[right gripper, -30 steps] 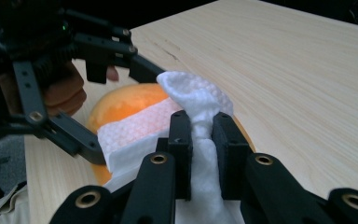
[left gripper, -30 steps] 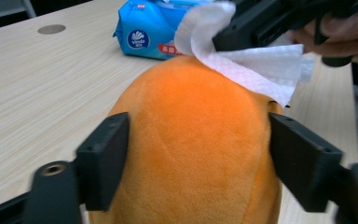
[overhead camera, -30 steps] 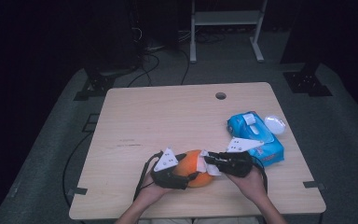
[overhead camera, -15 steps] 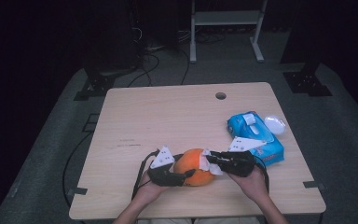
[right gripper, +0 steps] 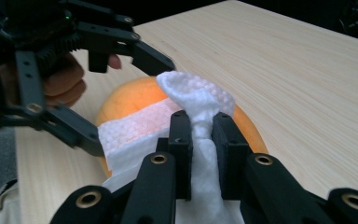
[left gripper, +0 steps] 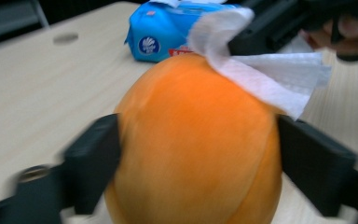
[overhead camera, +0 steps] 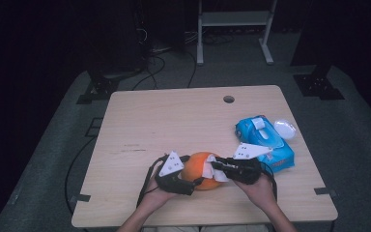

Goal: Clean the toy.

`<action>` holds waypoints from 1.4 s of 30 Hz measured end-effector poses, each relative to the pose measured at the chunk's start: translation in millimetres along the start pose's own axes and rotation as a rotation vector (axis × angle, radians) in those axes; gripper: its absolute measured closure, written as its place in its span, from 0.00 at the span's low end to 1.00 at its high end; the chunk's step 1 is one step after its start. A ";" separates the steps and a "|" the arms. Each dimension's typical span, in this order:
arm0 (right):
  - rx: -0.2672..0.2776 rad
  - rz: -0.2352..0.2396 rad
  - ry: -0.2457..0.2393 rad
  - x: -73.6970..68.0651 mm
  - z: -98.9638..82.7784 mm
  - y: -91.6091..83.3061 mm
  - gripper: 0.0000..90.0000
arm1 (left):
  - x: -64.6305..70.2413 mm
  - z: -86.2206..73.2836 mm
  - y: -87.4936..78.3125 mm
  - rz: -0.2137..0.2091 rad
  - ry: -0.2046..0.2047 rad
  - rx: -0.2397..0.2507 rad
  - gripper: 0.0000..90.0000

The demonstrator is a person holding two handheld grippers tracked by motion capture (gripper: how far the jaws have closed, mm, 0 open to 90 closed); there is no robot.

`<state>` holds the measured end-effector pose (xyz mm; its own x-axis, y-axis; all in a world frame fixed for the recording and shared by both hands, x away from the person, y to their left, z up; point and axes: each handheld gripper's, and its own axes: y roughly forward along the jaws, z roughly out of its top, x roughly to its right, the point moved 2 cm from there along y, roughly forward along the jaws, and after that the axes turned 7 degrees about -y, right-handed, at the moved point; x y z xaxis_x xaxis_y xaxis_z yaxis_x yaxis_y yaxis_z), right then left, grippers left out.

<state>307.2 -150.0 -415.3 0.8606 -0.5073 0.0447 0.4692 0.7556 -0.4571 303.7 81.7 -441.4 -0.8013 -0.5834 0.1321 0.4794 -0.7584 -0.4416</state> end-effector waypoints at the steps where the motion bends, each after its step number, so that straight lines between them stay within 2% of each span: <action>1: -0.002 -0.008 0.004 2.2 -1.3 -0.9 0.87 | -3.7 -2.0 0.4 -0.012 -0.037 -0.009 0.09; 2: -0.006 -0.014 0.011 4.1 -2.2 -2.4 0.87 | -7.7 -4.0 0.9 -0.037 -0.084 -0.015 0.10; 3: -0.004 -0.019 0.016 5.8 -2.8 -3.4 0.87 | -10.9 -5.4 0.9 -0.062 -0.110 -0.008 0.17; 4: -0.002 -0.020 0.023 6.5 -2.9 -3.9 0.87 | -10.8 -4.8 0.5 -0.050 -0.084 -0.011 0.24; 6: -0.002 -0.023 0.017 3.8 -0.7 -3.4 0.87 | -6.9 -1.8 -0.2 -0.031 -0.042 -0.002 0.33; 8: 0.008 -0.028 -0.009 -2.7 4.6 -3.0 0.87 | -1.0 0.9 -2.0 0.000 0.036 0.008 0.39; 11: 0.037 -0.011 -0.047 -9.8 12.0 -4.4 0.87 | 5.7 2.4 -2.8 0.023 0.117 0.017 0.43; 14: 0.038 -0.035 -0.039 -5.5 12.8 -8.4 0.87 | 9.8 3.5 -2.4 0.019 0.160 0.021 0.45; 16: 0.021 -0.067 -0.013 4.8 7.3 -11.9 0.87 | 11.2 2.6 -1.5 0.012 0.172 0.019 0.43; 17: 0.010 -0.071 -0.002 8.0 4.4 -12.2 0.87 | 10.6 1.9 -0.4 -0.004 0.149 0.024 0.40; 19: -0.011 -0.055 0.036 14.1 -4.4 -10.7 0.87 | 4.9 1.5 4.1 -0.041 0.032 0.023 0.21; 20: -0.021 -0.051 0.034 14.4 -6.0 -9.0 0.87 | 1.0 1.2 5.5 -0.054 -0.022 0.019 0.15; 21: -0.021 -0.045 0.034 13.4 -5.8 -7.7 0.87 | -2.0 0.2 6.6 -0.075 -0.061 0.016 0.13; 22: -0.020 -0.042 0.030 11.5 -4.0 -7.0 0.87 | -3.5 -0.9 6.5 -0.076 -0.064 0.015 0.16; 23: -0.020 -0.046 0.019 9.0 -1.5 -6.4 0.87 | -3.7 -1.2 5.4 -0.064 -0.053 0.020 0.24; 24: -0.016 -0.049 0.009 6.6 0.7 -6.2 0.87 | -2.6 -0.4 3.9 -0.058 -0.038 0.019 0.28; 26: 0.010 -0.027 -0.025 -4.5 9.6 -5.4 0.87 | 2.6 1.6 2.9 -0.039 0.008 0.029 0.33; 27: 0.022 -0.016 -0.043 -9.0 12.8 -4.3 0.87 | 8.2 2.7 3.8 -0.028 0.054 0.025 0.35; 28: 0.029 0.000 -0.062 -17.4 17.4 -1.8 0.87 | 11.6 3.1 4.6 -0.022 0.081 0.020 0.35; 29: 0.025 0.006 -0.075 -21.5 19.4 -0.1 0.87 | 15.7 2.8 5.5 -0.009 0.122 0.012 0.36; 30: 0.016 -0.004 -0.104 -25.5 21.4 2.2 0.87 | 17.3 2.4 6.0 -0.003 0.135 0.010 0.36; 32: 0.004 -0.022 -0.111 -21.8 20.9 1.4 0.87 | 17.8 1.6 5.9 -0.007 0.143 0.011 0.37; 34: 0.004 -0.056 -0.076 -9.6 15.8 -3.6 0.87 | 17.8 1.0 6.2 -0.010 0.147 0.011 0.37; 36: -0.001 -0.066 -0.022 3.9 6.5 -8.1 0.87 | 17.0 0.2 7.4 -0.024 0.130 0.021 0.34; 37: -0.002 -0.064 0.005 8.0 1.8 -9.2 0.87 | 15.8 0.3 8.4 -0.029 0.104 0.028 0.28; 39: -0.007 -0.059 0.013 11.5 -2.8 -9.2 0.87 | 10.6 0.3 11.1 -0.035 0.024 0.020 0.14; 40: -0.008 -0.060 0.010 11.1 -2.4 -9.3 0.87 | 8.2 -0.3 12.1 -0.044 -0.008 0.010 0.11; 42: -0.009 -0.056 0.003 9.6 -0.8 -8.4 0.87 | 3.5 -2.7 12.8 -0.078 -0.054 0.004 0.11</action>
<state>311.4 -161.5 -411.8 0.8323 -0.5502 0.0676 0.5149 0.7221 -0.4620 306.0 70.7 -449.0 -0.8161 -0.5370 0.2138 0.4173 -0.8033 -0.4249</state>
